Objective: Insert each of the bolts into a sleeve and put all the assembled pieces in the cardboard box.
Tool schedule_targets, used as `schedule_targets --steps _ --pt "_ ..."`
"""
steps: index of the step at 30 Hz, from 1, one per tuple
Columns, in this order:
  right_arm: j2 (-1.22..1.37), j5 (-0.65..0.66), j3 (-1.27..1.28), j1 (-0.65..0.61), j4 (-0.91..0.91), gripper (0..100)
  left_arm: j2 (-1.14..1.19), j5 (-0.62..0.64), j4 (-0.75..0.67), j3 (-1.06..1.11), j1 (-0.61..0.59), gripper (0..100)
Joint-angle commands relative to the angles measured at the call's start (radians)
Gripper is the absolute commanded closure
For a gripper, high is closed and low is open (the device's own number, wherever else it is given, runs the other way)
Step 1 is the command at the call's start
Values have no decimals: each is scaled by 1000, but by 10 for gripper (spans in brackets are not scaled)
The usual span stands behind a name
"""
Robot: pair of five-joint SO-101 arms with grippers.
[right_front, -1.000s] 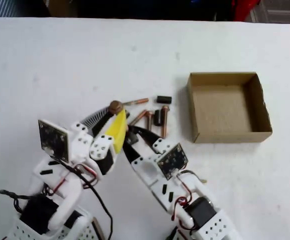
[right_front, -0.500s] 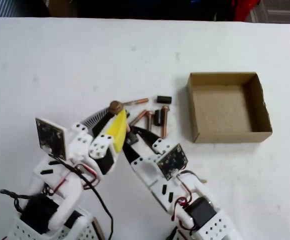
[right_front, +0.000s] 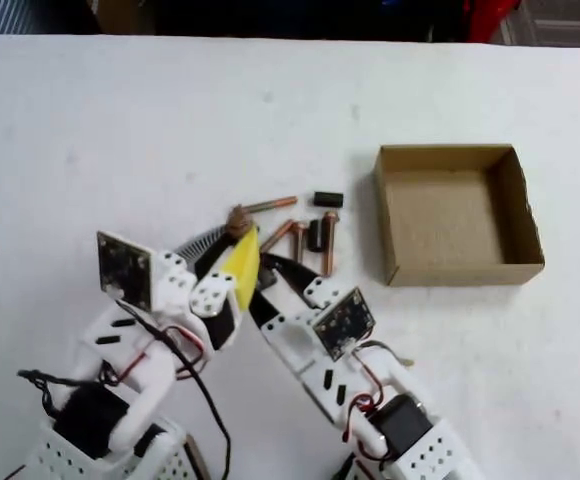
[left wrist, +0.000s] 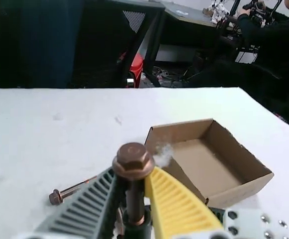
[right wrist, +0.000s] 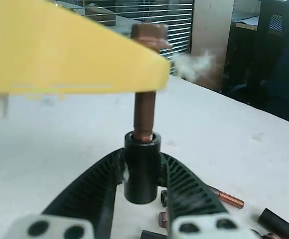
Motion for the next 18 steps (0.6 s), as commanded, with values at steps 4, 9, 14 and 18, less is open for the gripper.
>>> schedule_targets --steps 4,9,14,18 --pt "-5 12 9 5 2 982 -13 6 52 15 7 980" --pt "-4 12 9 7 2 982 -13 -97 -23 106 7 980" --pt "-4 12 9 48 2 982 -13 -112 -84 115 5 980" --pt "-4 11 9 50 2 982 -13 -112 -80 118 -1 951"
